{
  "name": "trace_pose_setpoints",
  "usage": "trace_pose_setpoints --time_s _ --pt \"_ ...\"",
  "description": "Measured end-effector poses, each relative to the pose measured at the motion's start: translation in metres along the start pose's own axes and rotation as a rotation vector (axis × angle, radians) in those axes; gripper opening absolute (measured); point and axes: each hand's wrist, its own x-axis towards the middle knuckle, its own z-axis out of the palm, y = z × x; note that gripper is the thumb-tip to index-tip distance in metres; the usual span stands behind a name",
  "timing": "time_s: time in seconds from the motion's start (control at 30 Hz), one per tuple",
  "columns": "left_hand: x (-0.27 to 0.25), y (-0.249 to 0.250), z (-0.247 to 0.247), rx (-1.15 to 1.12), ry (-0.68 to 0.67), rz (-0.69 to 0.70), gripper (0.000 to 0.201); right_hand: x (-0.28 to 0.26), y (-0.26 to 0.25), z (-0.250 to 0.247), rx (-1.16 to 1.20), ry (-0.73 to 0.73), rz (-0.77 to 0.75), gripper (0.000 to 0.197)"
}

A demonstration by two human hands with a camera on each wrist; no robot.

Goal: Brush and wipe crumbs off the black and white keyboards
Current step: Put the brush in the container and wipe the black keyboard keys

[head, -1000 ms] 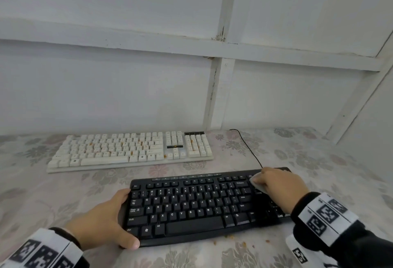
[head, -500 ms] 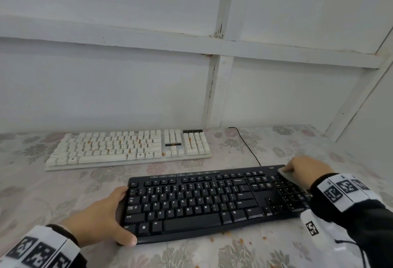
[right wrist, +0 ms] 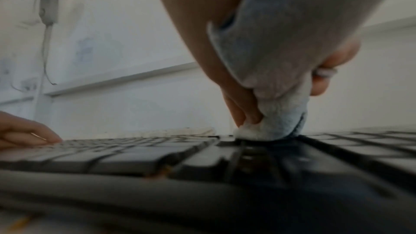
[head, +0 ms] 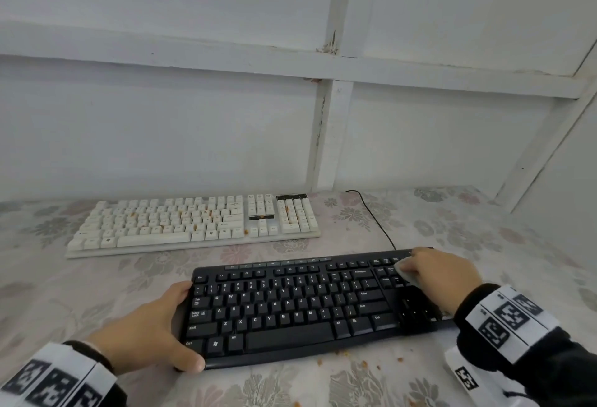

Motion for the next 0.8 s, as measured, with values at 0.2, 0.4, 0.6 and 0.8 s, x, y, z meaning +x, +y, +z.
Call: trace_pose_setpoints --time_s 0.2,0.4,0.6,0.8 --pt "-0.001 0.001 0.000 -0.024 -0.005 0.012 0.124 0.005 0.035 0.000 -0.017 -0.024 0.193 0.022" --pt "-0.002 0.002 -0.001 -0.014 -0.012 0.011 0.126 0.005 0.028 -0.019 0.082 -0.043 0.146 0.035" --pt "-0.002 0.003 0.000 -0.028 -0.011 0.029 0.124 -0.002 -0.017 -0.007 0.240 0.043 -0.187 0.029" --pt "-0.002 0.002 -0.001 0.003 -0.002 0.011 0.133 -0.004 0.020 0.002 0.034 0.051 0.015 0.014"
